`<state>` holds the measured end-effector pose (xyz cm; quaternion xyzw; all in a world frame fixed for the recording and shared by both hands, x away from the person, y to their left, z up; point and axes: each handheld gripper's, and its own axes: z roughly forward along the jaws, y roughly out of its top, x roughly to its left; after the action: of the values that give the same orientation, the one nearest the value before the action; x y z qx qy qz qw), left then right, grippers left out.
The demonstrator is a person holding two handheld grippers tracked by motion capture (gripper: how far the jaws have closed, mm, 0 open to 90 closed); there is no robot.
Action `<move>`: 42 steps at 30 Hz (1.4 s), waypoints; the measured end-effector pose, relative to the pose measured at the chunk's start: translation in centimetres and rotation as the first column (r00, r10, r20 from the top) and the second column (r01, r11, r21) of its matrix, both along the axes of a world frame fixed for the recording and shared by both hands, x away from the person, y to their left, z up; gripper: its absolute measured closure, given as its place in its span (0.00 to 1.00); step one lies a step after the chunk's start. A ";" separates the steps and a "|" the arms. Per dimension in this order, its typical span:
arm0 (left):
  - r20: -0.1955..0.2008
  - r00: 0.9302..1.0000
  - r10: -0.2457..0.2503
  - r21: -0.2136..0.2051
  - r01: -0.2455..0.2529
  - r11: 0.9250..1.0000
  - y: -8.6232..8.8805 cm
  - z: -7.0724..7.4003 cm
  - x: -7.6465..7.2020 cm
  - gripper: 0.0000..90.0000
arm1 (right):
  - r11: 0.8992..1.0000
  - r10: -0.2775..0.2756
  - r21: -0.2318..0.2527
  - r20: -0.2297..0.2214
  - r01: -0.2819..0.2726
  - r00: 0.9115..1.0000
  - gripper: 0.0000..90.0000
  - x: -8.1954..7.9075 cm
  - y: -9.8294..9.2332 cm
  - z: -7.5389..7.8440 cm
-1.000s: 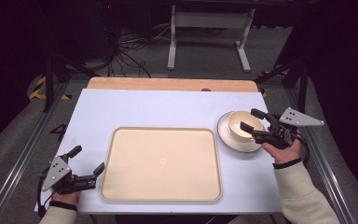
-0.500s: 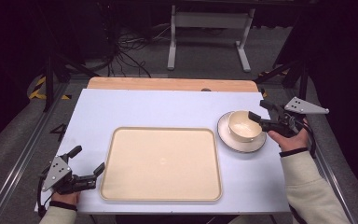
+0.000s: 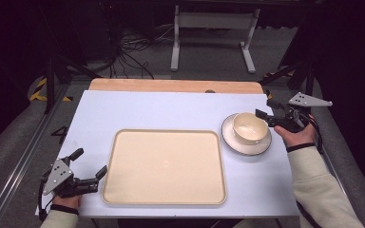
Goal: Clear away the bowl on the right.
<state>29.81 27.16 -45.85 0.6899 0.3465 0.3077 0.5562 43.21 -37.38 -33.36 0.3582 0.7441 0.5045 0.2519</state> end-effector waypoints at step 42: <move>0.001 1.000 -0.001 0.007 0.001 1.000 0.0 0.0 0.0 0.00 | 0.964 -0.205 -0.236 -0.345 0.127 0.916 0.61 4.5 -1.5 -4.6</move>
<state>29.82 27.15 -45.85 0.6918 0.3448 0.3092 0.5540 47.73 -38.91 -37.92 0.4797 0.7934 0.3248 0.1869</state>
